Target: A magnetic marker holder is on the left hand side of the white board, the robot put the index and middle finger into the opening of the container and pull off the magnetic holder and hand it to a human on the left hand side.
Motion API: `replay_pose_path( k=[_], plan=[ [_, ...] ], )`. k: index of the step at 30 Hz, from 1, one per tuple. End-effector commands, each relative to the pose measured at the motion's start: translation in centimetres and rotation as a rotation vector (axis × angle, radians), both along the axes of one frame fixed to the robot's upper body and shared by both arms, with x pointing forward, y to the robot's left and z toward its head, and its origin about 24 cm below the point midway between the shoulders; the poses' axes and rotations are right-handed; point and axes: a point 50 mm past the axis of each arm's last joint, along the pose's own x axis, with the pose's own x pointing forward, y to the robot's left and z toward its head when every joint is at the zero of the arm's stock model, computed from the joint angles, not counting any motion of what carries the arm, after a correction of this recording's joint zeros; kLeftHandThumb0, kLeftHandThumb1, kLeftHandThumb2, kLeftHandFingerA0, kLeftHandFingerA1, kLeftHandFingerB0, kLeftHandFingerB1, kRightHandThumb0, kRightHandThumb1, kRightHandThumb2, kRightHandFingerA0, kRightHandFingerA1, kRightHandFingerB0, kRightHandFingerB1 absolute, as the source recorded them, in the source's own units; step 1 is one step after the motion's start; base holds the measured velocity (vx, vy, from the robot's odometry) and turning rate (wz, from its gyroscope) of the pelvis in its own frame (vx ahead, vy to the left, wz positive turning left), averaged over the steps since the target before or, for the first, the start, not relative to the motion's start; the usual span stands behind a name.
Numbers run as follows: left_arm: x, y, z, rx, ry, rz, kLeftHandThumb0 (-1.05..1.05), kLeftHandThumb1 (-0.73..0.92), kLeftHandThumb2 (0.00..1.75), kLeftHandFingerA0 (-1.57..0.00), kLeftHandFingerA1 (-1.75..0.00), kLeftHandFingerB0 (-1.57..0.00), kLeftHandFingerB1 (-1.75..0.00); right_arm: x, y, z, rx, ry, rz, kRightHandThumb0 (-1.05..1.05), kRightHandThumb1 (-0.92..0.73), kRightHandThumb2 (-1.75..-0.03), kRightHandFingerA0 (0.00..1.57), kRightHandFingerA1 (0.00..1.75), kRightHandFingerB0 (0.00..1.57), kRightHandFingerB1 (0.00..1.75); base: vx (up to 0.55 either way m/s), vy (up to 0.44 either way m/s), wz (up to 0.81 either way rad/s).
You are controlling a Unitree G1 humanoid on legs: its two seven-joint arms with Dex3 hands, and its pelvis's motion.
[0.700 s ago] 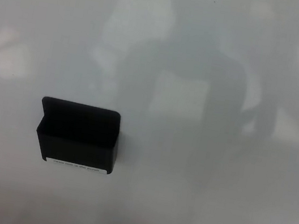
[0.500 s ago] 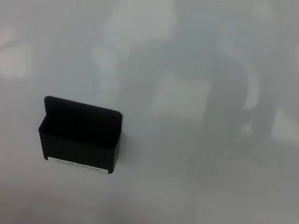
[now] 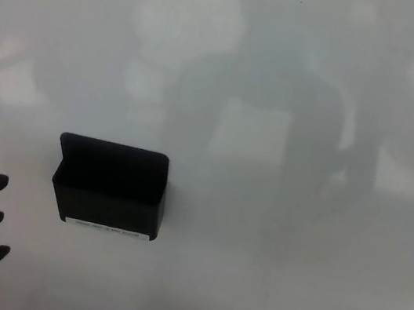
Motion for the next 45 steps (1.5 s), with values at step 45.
replay_pose_path(
  k=[45],
  plan=[
    [7.4,-11.6,13.2,1.037,0.166,-0.614,-0.33,0.38,0.60,-0.57,-0.49,-0.37,-0.39,0.8,0.1,1.9,-0.001,-0.274,-0.025,-0.31,-0.71,-0.62,0.86,0.53,0.41,0.34,0.00,0.000,0.00]
  ],
)
